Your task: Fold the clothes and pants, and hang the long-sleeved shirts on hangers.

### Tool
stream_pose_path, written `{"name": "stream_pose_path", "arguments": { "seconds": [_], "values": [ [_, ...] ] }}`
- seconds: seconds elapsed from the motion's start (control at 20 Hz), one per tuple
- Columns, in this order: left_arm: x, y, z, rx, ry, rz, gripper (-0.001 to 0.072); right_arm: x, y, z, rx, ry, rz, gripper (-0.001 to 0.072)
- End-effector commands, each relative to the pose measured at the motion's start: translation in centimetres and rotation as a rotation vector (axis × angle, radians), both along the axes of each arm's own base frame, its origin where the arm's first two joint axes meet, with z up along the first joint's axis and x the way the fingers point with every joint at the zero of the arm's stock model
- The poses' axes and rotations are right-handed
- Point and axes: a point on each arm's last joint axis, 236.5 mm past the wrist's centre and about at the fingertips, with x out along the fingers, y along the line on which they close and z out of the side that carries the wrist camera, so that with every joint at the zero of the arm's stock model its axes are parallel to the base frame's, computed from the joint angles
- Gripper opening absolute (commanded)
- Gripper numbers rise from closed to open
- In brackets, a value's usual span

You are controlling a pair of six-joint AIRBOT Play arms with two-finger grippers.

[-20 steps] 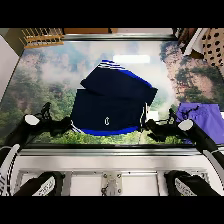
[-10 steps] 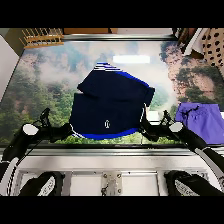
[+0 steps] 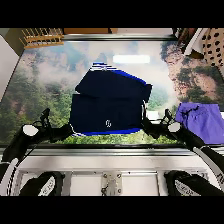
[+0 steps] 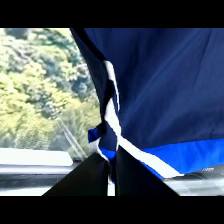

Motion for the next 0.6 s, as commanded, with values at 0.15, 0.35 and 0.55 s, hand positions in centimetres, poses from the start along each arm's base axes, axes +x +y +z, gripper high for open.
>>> {"name": "stream_pose_path", "arguments": {
  "seconds": [0.15, 0.35, 0.55],
  "values": [
    [1.1, 0.2, 1.1, 0.013, -0.041, -0.017, 0.0006, 1.0, -0.8, 1.4, -0.122, -0.078, 0.157, 0.0025],
    [6.9, 0.3, 11.0, 0.029, -0.262, -0.076, 0.0006, 4.1, -1.4, 10.4, -0.295, -0.247, 0.398, 0.0024],
    [10.0, 0.6, 32.5, 0.120, -0.783, -0.087, 0.0006, 5.3, -2.4, 27.8, -0.433, -0.541, 0.467, 0.0024]
  ]
}}
